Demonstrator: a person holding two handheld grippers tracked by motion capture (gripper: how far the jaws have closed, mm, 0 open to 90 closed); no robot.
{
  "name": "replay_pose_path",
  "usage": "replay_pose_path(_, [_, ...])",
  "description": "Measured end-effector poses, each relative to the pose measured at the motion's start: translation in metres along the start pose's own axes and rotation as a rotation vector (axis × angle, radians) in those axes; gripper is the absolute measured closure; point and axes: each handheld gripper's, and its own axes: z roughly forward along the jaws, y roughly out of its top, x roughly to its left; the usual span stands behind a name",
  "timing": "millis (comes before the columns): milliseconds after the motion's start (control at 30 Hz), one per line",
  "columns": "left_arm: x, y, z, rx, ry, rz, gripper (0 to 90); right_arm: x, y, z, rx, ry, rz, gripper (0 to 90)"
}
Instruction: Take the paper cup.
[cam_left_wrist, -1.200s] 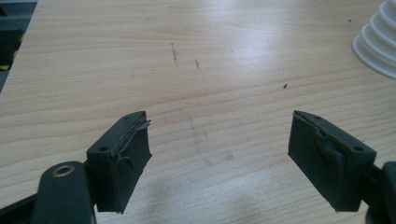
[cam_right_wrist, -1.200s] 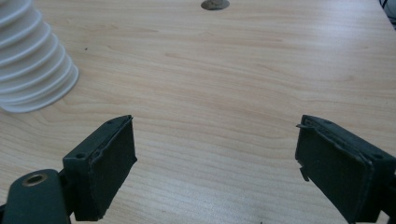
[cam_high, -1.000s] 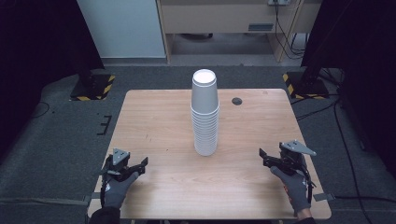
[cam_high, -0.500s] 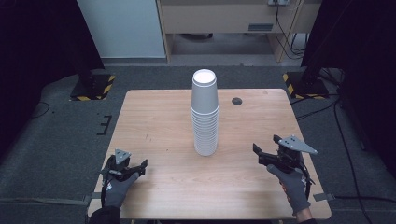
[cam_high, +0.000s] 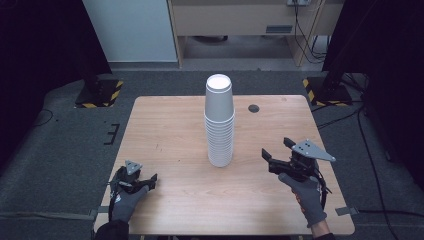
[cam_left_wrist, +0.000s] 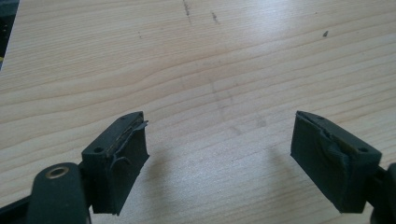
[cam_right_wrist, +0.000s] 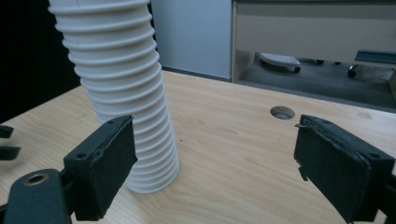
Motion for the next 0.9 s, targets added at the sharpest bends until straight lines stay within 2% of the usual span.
replay_pose_path(367, [0.003,-0.003,0.003,0.033,0.004,-0.006,16.1,0.005,0.028,0.004,-0.072,0.021,0.015,13.3])
replay_pose_path(567, [0.005,-0.005,0.005,0.034,-0.005,-0.04,12.8,0.013,0.044,0.007,-0.095,0.036,-0.007,13.2])
replay_pose_path(733, [0.006,-0.006,0.005,0.029,-0.009,-0.038,12.0,0.016,0.052,0.009,-0.109,0.045,-0.009,13.4])
replay_pose_path(900, [0.005,-0.007,0.007,0.017,-0.018,-0.032,6.9,0.019,0.061,0.012,-0.122,0.057,-0.004,13.6])
